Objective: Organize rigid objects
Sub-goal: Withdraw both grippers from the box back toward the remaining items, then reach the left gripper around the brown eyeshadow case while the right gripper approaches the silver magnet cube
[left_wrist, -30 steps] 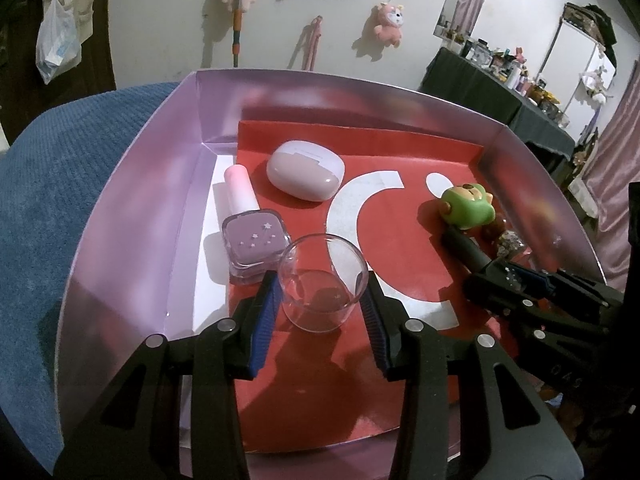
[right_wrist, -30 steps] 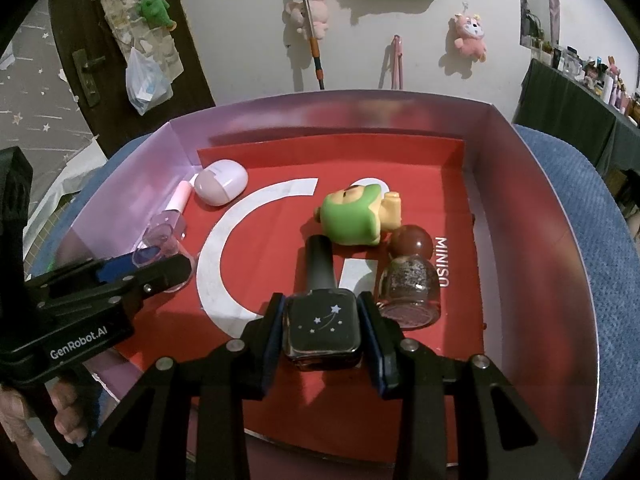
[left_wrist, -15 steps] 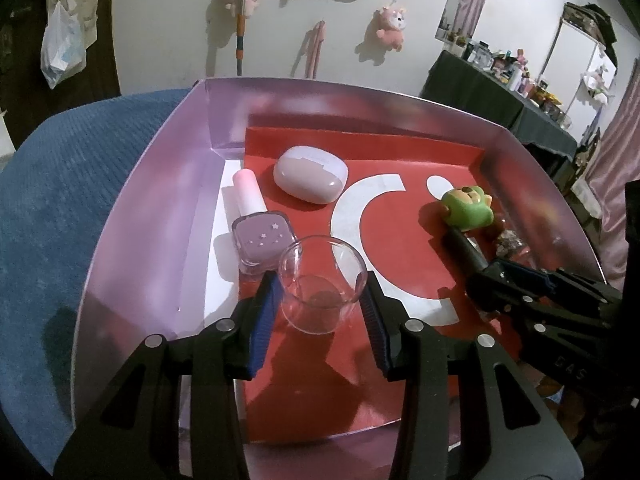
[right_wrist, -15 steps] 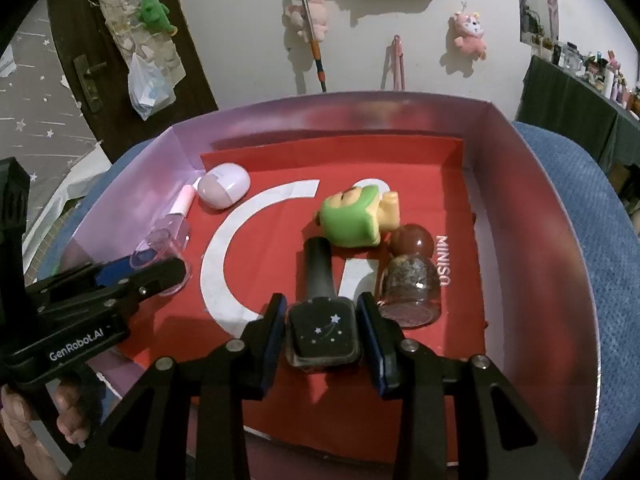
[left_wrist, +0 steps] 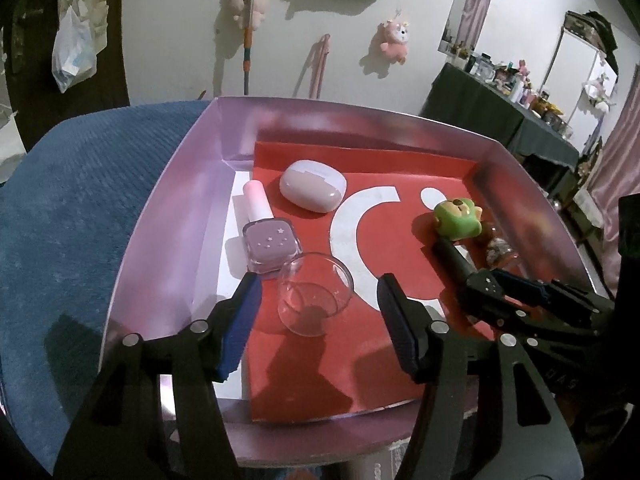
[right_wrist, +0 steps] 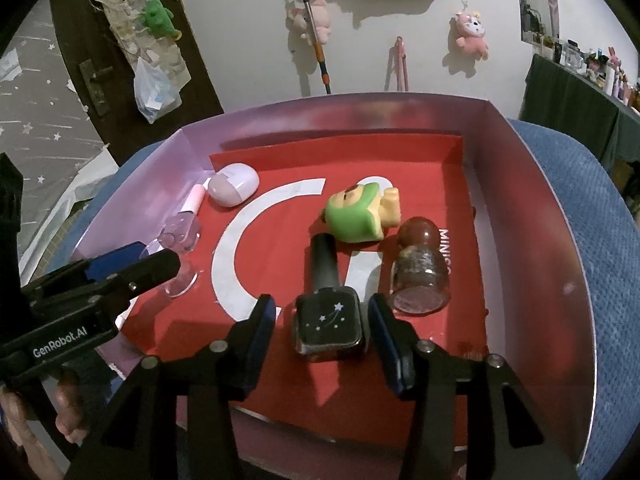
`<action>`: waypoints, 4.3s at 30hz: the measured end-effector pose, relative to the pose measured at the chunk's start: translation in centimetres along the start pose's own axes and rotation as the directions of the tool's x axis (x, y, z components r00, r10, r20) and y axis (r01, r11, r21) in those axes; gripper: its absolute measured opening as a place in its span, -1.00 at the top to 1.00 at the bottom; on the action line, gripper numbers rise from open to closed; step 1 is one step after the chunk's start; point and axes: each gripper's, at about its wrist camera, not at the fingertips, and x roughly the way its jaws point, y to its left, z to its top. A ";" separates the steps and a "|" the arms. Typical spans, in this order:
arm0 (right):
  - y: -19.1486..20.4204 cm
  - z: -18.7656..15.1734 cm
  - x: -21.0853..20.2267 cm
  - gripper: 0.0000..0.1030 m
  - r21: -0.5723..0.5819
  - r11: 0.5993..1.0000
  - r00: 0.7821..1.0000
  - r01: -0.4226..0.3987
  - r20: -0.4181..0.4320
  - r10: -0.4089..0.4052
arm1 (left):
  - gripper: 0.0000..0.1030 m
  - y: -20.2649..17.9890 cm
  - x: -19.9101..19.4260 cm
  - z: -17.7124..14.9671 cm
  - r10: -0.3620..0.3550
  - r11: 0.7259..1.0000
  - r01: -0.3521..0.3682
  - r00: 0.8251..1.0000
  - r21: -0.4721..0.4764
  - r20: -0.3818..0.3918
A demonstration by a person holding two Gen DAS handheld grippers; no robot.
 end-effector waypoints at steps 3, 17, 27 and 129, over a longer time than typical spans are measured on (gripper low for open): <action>0.1 -0.1 -0.7 -0.08 -0.003 1.000 1.000 -0.005 0.015 0.005 | -0.31 -0.3 -0.5 -0.1 -0.015 1.000 0.015 1.000 0.004 0.009; 0.7 -0.7 -4.1 -0.48 -0.026 0.999 0.995 -0.028 0.092 0.030 | -0.88 -0.9 -3.6 -0.8 0.010 0.999 -0.013 0.997 0.034 0.081; 1.3 -1.3 -6.2 -0.78 -0.033 0.998 0.987 -0.059 0.147 0.063 | -0.97 -0.1 -5.2 -1.3 0.008 1.000 -0.009 0.994 0.007 0.110; 4.0 -12.7 -7.5 0.02 -0.100 0.985 0.986 -0.142 0.073 0.149 | -0.96 -2.1 -5.1 -10.9 0.009 1.000 -0.009 1.000 0.029 -0.003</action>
